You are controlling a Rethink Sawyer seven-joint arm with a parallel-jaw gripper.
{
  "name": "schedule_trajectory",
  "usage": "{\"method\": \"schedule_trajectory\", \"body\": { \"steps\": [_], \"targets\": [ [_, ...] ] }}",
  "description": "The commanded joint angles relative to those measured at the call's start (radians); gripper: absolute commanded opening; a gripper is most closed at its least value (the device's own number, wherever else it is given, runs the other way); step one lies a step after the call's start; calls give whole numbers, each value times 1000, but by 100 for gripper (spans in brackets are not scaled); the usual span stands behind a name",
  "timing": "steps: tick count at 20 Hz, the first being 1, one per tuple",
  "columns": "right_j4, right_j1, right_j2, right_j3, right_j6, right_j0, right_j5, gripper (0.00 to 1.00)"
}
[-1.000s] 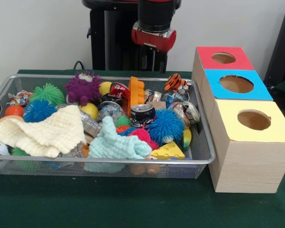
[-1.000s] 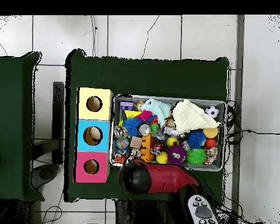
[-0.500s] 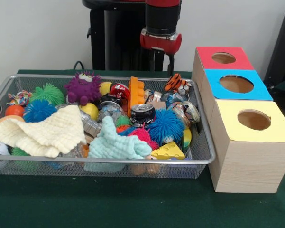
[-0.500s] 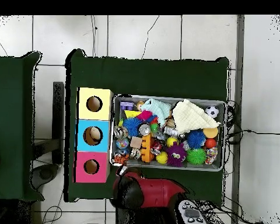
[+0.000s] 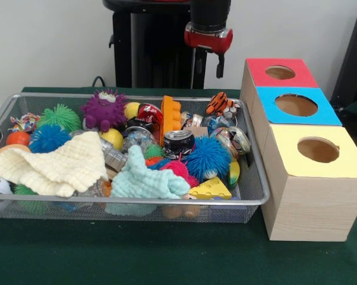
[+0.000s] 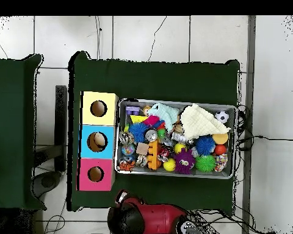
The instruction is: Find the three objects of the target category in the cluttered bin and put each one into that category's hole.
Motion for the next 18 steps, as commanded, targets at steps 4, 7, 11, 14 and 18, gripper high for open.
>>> {"method": "schedule_trajectory", "body": {
  "steps": [4, 7, 11, 14, 18],
  "targets": [
    [73, 59, 92, 7, 192, -57, -75, 100],
    [78, 73, 104, 14, 201, -64, -98, 100],
    [92, 71, 114, 20, 210, -56, -110, 100],
    [120, 46, 121, 16, 214, -29, -88, 100],
    [166, -18, 138, 23, 210, -8, -10, 100]
  ]
}}
